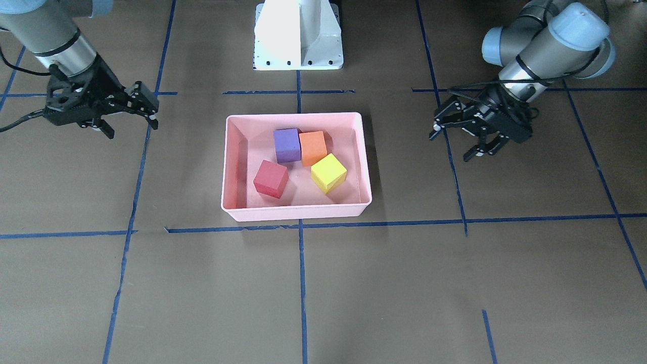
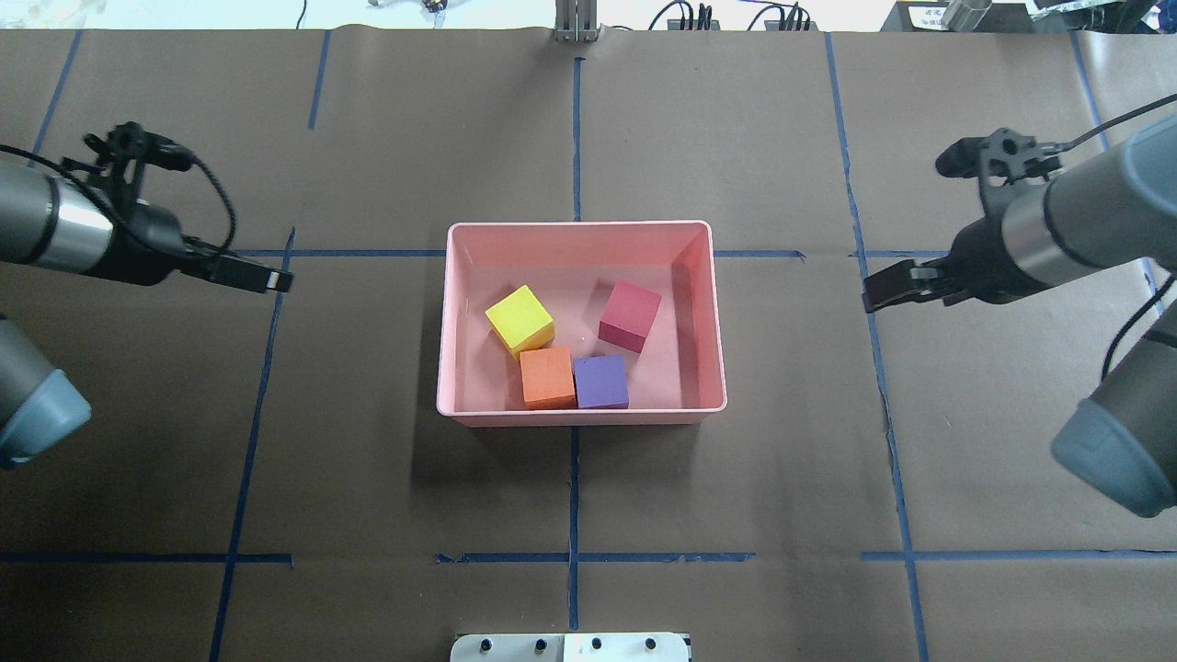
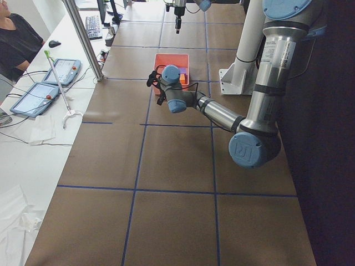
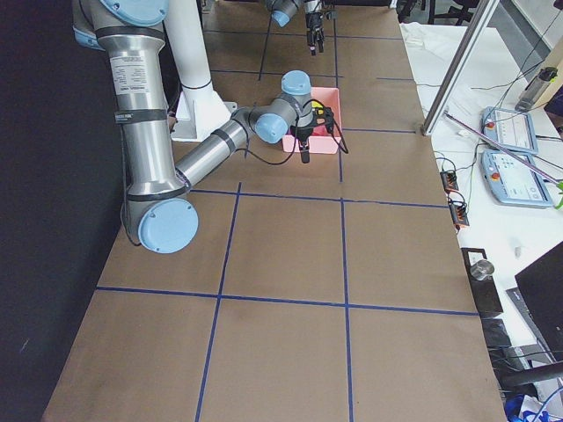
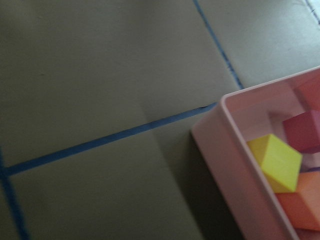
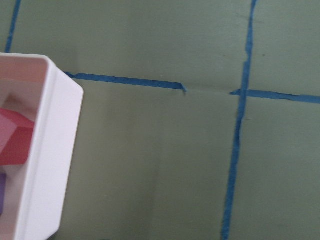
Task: Place blocks into pink bin with both arms
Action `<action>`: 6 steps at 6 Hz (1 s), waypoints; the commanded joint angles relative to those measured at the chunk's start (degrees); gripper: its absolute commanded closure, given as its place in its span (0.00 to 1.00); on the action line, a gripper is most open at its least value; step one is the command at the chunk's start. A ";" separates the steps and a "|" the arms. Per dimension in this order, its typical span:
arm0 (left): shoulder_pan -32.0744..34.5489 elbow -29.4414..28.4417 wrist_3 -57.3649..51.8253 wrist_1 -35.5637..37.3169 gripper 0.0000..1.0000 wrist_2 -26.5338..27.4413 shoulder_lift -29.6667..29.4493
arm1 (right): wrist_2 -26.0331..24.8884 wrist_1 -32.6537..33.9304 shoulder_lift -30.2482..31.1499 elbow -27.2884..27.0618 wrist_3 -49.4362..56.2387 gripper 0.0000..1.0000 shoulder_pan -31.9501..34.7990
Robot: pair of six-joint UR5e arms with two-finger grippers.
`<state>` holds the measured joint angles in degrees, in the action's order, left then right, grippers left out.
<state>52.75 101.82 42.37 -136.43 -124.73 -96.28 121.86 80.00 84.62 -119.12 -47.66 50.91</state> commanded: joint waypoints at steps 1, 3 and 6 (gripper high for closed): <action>9.77 -2.13 -12.97 1.06 0.00 -3.30 6.43 | 6.09 0.42 6.58 0.47 15.58 0.00 9.69; 22.60 -2.33 -26.33 16.81 0.00 -10.34 6.63 | 9.43 0.68 12.82 3.18 31.40 0.00 18.83; 34.22 -2.76 -31.44 24.10 0.00 -20.35 9.68 | 12.09 10.99 15.92 7.85 56.19 0.00 31.06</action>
<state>82.96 99.28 13.73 -113.19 -142.14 -88.59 133.54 85.50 99.93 -111.95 0.72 78.44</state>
